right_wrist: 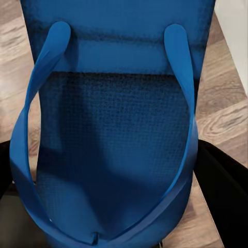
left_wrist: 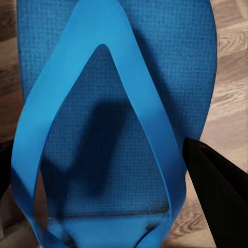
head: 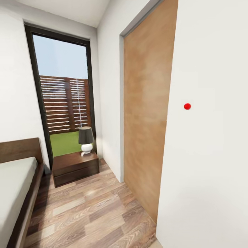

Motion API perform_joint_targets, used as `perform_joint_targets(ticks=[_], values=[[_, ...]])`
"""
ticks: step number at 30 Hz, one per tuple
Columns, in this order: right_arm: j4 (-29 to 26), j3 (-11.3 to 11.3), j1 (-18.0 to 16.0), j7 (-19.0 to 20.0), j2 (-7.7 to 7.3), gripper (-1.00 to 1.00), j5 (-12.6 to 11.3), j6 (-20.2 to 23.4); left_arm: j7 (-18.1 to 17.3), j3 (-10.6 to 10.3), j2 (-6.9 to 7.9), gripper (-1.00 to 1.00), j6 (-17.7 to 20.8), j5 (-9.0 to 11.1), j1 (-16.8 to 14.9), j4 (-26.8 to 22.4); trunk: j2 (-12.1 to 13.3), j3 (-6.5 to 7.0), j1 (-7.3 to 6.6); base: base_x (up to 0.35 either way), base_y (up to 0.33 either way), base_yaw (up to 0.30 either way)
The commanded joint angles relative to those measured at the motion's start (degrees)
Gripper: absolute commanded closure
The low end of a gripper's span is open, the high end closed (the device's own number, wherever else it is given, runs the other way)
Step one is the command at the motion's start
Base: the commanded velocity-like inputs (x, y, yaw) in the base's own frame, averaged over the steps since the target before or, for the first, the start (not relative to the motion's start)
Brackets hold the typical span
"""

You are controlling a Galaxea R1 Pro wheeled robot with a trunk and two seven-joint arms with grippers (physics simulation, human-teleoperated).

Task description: In the bedroom, move the book from the bed onto either nightstand, and place the two sandals side by side next to the bed.

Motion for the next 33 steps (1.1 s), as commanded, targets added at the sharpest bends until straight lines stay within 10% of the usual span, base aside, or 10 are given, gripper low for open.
perform_joint_targets(ticks=[1, 33], values=[[-0.14, 0.46, -0.01, -0.25, 0.00, 1.00, 0.07, 0.42, -0.07, 0.16, -0.02, 1.00, -0.19, 0.29, -0.05, 0.05, -0.06, -0.08, 0.05, 0.337, -0.001, 0.264], [-0.12, 0.47, 0.06, -0.25, 0.08, 1.00, 0.14, 0.42, -0.07, 0.16, -0.02, 1.00, -0.26, 0.29, -0.03, 0.05, -0.06, -0.08, 0.05, 0.311, 0.000, 0.075]])
